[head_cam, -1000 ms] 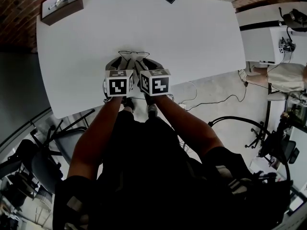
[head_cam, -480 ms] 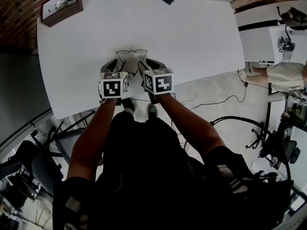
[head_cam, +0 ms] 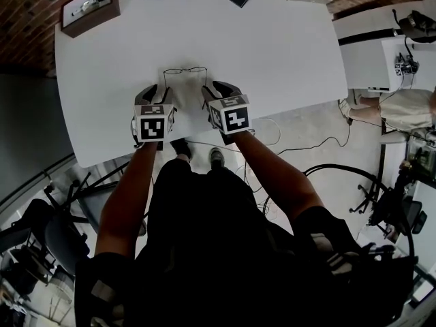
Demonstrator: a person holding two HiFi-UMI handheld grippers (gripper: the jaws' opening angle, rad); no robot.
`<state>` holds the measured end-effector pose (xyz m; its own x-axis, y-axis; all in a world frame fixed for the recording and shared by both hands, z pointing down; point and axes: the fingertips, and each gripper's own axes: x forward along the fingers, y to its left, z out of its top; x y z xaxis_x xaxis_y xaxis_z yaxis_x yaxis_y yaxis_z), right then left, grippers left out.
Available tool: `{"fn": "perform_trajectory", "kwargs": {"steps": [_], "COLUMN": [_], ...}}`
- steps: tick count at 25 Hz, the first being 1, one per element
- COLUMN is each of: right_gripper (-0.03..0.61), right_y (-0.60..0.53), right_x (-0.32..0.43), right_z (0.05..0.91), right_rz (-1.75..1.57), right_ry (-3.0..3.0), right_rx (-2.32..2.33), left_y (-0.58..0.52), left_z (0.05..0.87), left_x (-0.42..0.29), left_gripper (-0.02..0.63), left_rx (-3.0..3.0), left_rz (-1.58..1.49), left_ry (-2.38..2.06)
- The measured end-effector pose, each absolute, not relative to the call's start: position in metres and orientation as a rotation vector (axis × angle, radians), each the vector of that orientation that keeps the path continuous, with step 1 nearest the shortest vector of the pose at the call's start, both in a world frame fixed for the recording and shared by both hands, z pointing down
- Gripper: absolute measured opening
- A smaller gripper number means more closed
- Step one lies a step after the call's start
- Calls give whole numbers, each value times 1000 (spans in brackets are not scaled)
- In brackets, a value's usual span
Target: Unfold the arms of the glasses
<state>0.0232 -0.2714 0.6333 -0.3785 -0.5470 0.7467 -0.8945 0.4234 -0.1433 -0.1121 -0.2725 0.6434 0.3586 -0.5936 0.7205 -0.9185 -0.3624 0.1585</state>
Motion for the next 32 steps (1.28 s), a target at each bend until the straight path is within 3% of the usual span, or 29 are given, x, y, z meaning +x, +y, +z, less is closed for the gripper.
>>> {"fn": "perform_trajectory", "kwargs": {"steps": [18, 26, 29, 32], "right_gripper": [130, 130, 130, 130], "right_y": [-272, -264, -257, -249], "right_x": [15, 16, 24, 32], "right_z": [620, 575, 553, 532], "right_rz": [586, 541, 521, 502], "right_ry": [-2137, -2292, -2362, -2418], "right_rx": [1164, 1139, 1129, 1097], "left_y": [-259, -238, -222, -210], "left_z": [624, 583, 553, 526], "left_x": [-114, -121, -116, -112], "left_gripper": [160, 157, 73, 41], "left_rx": [2128, 2097, 2120, 2120], "left_rz": [663, 514, 386, 315], "left_ry": [-1280, -1430, -1447, -1505]}}
